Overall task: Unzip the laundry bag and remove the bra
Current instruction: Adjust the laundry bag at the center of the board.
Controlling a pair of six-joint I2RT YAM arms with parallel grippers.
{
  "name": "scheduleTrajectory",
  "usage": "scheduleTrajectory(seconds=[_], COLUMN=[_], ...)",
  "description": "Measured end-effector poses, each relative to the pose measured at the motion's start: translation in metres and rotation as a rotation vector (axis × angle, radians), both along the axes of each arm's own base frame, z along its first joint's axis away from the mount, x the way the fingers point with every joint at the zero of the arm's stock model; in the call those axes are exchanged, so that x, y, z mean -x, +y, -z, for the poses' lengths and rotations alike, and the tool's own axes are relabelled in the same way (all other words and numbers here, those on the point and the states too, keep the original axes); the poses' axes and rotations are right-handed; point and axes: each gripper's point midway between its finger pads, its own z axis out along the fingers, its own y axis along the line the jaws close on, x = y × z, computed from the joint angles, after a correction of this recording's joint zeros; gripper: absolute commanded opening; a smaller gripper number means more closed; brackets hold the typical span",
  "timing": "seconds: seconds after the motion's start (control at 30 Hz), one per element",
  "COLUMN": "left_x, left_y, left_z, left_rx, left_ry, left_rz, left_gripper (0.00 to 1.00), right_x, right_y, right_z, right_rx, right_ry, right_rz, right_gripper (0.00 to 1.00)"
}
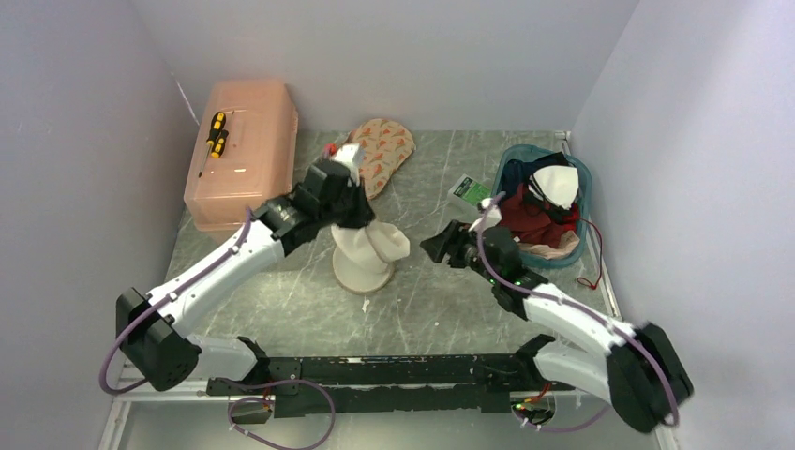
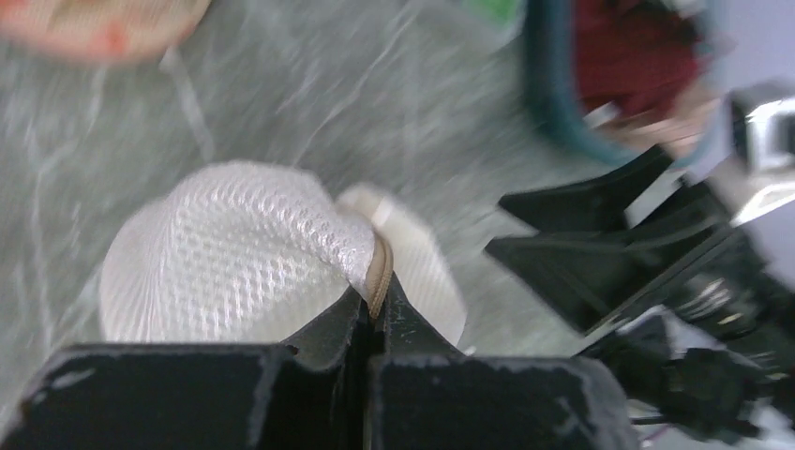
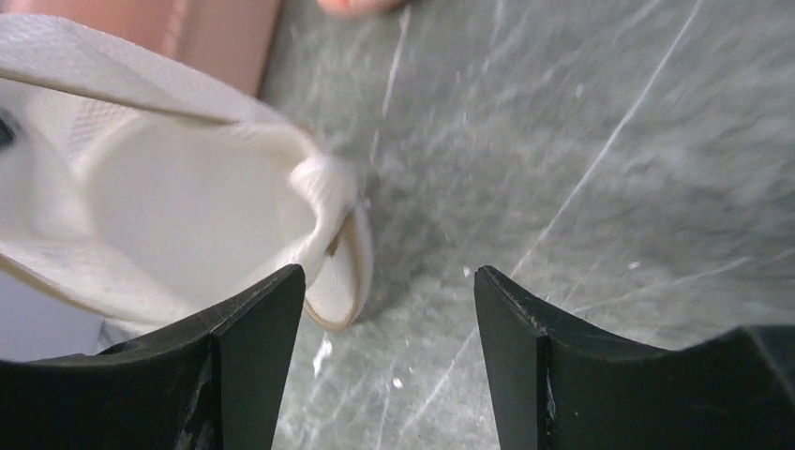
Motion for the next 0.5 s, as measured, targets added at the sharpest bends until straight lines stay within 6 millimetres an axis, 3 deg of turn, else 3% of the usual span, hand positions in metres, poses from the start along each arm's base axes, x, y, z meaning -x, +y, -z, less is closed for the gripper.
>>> scheduleTrajectory(seconds=[0.13, 0.23, 0.27, 0.33, 0.4, 0.5], left_x=[-0.019, -0.020, -0.018, -0.011, -0.002, 0.014], left_y=[-0.044, -0.077, -0.084, -0.087, -0.075, -0.030], left_z=[-0.085, -0.122, -0.125, -0.116, -0.089, -0.018], left_rx=[0.156, 0.231, 0.242, 0.236, 0.192, 0.083], left_ry=[-0.128, -0.181, -0.184, -0.173, -0.133, -0.023], left_rz=[0.106, 0.195, 0.215, 0.230, 0.211, 0.119], left_gripper=[0.03, 0.03, 0.03, 0.03, 0.03, 0.03], right_x=[0.000, 0.005, 0.006, 0.008, 0.008, 0.010], right_y=[-0.035, -0.063, -0.071, -0.080, -0.084, -0.085], right_z=[-0.063, -0.107, -0.119, -0.133, -0.133, -0.108], right_rx=[-0.018, -0.029, -0.033, -0.030, -0.015, 0.029], right_ry=[-0.189, -0.309, -0.337, -0.362, -0.355, -0.300], right_rz=[0.151, 0.255, 0.283, 0.318, 0.332, 0.324], right_gripper=[0.75, 0.76, 0.77, 0.77, 0.77, 0.76])
